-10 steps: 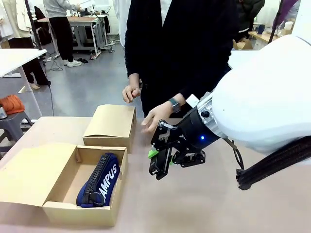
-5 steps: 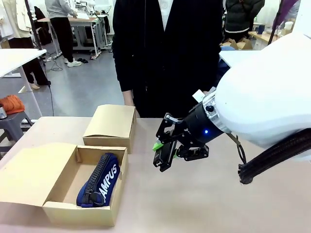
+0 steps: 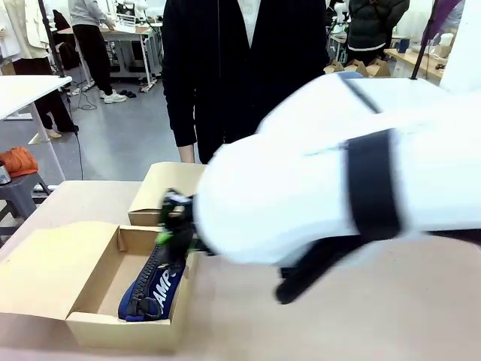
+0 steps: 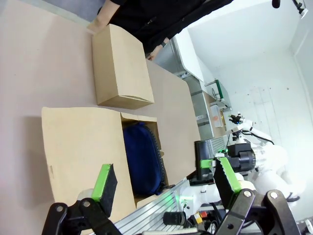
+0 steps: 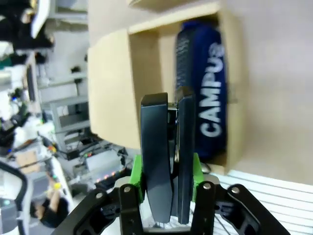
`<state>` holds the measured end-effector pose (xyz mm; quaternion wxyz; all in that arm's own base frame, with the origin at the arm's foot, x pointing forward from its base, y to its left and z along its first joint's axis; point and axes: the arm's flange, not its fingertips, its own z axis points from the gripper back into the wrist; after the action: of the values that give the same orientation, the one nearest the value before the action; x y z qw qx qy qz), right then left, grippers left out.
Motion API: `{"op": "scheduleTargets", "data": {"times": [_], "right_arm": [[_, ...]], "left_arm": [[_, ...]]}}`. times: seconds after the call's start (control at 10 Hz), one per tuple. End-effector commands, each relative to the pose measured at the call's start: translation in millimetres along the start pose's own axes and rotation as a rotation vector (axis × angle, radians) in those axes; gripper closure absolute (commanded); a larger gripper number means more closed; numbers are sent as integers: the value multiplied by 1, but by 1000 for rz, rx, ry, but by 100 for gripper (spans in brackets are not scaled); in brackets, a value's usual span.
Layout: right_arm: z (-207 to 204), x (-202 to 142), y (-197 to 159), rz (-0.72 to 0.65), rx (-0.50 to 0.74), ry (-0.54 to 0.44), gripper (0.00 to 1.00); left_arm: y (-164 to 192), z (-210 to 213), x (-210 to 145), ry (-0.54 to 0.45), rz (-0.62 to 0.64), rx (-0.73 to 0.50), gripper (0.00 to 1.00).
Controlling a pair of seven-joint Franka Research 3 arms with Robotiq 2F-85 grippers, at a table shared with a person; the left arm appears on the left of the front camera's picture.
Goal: Place items inside the box.
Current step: Pick up a Pencil pouch or Stapler and place it inside the Mailer Box closest to the robot.
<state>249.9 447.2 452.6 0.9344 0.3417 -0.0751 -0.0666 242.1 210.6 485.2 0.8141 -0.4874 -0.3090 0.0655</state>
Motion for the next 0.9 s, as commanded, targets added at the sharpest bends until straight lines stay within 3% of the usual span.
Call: {"op": "scheduleTargets", "data": {"times": [0.0,0.3,0.8], "right_arm": [[-60,17,52,24,-73,-15,58],[-127,15,87,75,-203,67,58],[-145,16,96,79,-242,100,58]], "left_arm": [[-1,1,0,-13,-15,-19,0],[-1,1,0,-13,-15,-19,0],[-1,1,0,-13,-15,-19,0]]}}
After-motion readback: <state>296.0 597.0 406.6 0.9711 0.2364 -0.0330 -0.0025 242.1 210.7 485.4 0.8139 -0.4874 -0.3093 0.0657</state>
